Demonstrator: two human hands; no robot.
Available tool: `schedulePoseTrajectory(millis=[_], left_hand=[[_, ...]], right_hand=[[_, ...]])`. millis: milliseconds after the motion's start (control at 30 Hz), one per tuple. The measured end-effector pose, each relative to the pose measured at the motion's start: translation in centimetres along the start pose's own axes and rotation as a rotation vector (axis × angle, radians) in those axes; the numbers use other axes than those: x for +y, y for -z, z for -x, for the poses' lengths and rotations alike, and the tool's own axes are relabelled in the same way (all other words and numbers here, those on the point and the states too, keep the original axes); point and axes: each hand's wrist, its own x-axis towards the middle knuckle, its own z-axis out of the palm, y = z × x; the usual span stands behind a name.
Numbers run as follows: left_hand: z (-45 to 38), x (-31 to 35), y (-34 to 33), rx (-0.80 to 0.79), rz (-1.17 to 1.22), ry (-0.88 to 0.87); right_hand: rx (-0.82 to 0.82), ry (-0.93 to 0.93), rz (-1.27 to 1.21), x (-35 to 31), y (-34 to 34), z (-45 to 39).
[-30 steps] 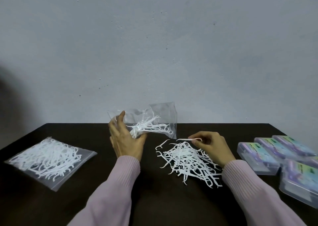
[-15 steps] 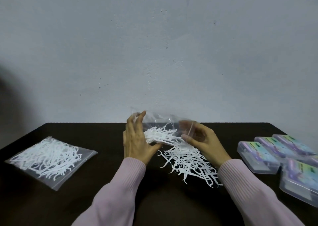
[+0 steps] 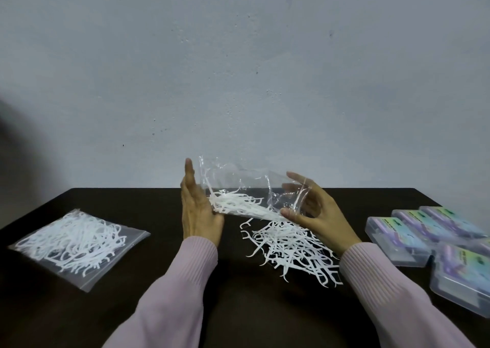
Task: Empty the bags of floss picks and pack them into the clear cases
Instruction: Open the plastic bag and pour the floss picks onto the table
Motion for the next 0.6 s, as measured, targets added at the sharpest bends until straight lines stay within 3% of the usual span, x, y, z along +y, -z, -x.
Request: schedulePoseTrajectory(millis=[200, 367, 500, 600], left_hand=[[-0.2, 1.2, -0.4, 0.082, 0.383, 0.569], [0.0, 1.8, -0.9, -0.311, 0.951, 0.926], [0.3, 2.3, -0.6, -0.504, 1.213, 0.864], [0.1, 2.2, -0.8, -0.431, 1.167, 0.733]], right_hand=[[0.018, -0.007, -0.008, -0.2, -0.4, 0.0], [0.061, 0.01, -0.002, -0.1, -0.5, 0.1], [0.072, 0.007, 0.004, 0.1, -0.3, 0.1], [0.045, 0.016, 0.029, 0.2, -0.4, 0.0]])
